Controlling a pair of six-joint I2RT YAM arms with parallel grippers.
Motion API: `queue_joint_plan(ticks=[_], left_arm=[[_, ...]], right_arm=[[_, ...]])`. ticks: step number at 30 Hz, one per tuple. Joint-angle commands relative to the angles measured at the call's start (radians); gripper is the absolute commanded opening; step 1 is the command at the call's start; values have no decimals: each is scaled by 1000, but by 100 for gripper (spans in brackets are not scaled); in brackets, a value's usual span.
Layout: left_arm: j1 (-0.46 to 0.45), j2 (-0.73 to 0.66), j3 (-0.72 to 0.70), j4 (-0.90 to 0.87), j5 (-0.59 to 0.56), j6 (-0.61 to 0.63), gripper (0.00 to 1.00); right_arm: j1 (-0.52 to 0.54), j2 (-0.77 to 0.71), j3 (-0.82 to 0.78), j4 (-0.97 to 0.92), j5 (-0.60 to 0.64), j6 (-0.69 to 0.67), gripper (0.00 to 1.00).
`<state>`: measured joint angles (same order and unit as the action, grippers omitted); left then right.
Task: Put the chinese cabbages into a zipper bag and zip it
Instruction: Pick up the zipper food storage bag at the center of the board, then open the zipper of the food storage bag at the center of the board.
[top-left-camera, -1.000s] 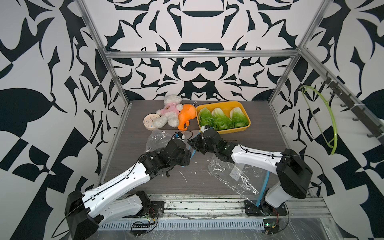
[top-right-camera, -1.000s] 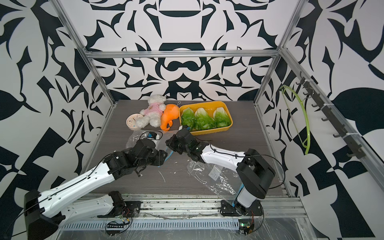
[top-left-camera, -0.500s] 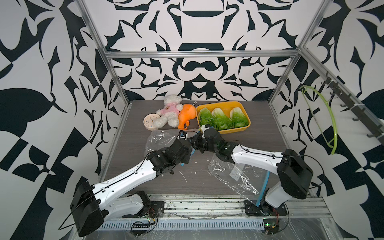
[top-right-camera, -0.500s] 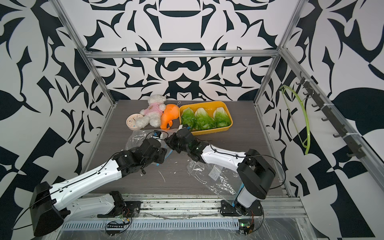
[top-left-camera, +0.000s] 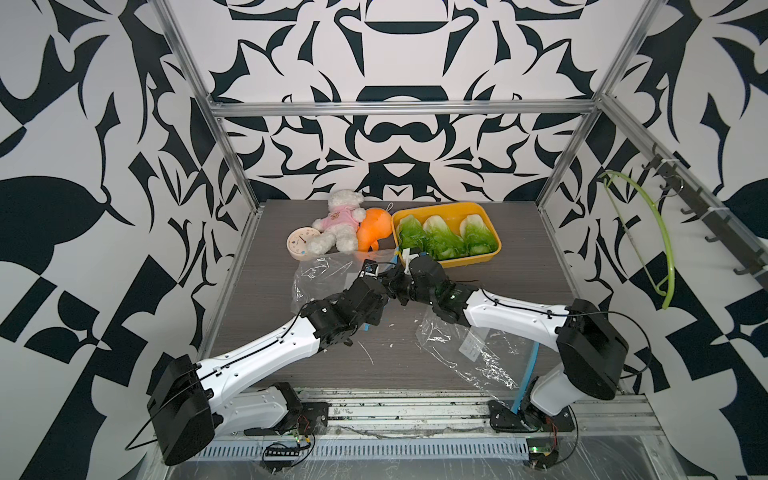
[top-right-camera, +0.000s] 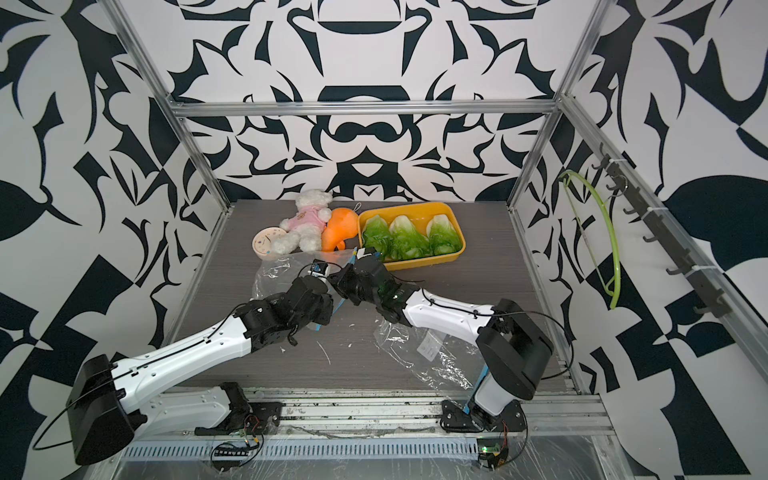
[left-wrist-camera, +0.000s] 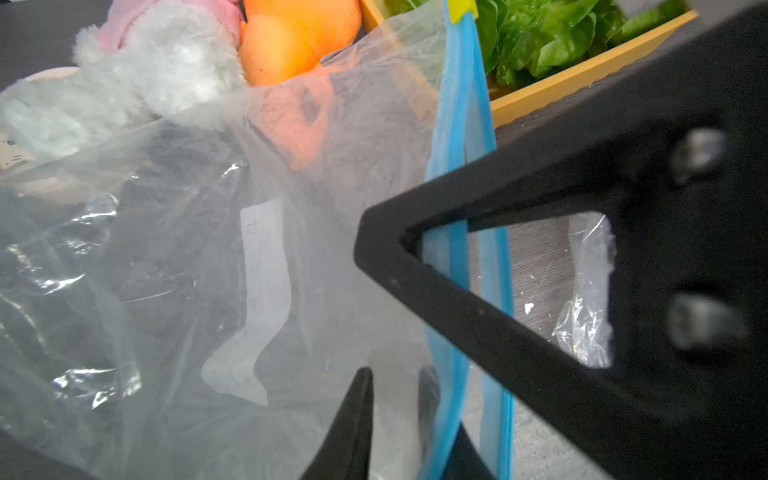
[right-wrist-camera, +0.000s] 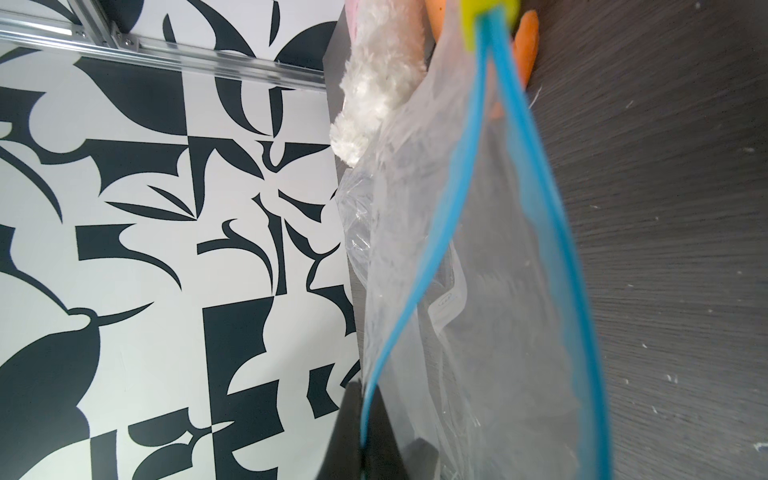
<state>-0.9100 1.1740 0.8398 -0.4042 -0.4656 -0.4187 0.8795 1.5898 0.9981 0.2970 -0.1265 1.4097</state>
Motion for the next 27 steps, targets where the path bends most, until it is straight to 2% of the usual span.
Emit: queue_joint_plan(ticks=[1, 4, 10, 16, 21, 22, 25, 27], left_arm=[[-1, 7, 11, -9, -50, 0, 17], [3, 1, 11, -10, -54, 1, 13], [11, -20, 10, -19, -36, 3, 3], [17, -45, 22, -43, -29, -18, 2], [18, -63, 30, -48, -33, -34, 2], [20, -62, 32, -48, -34, -34, 3], [22, -51, 47, -57, -45, -37, 2], [22, -48, 58, -53, -48, -44, 2]], right_arm=[[5, -14, -9, 48, -12, 6, 0], [5, -20, -6, 44, -9, -8, 3], [-2, -78, 14, -29, -13, -87, 23], [-30, -229, 55, -346, 17, -274, 40], [-52, -272, 123, -623, 50, -418, 46], [-61, -266, 121, -623, 30, -422, 46], [-115, -195, 118, -507, -160, -377, 46], [-122, -135, 150, -471, -202, -366, 46]])
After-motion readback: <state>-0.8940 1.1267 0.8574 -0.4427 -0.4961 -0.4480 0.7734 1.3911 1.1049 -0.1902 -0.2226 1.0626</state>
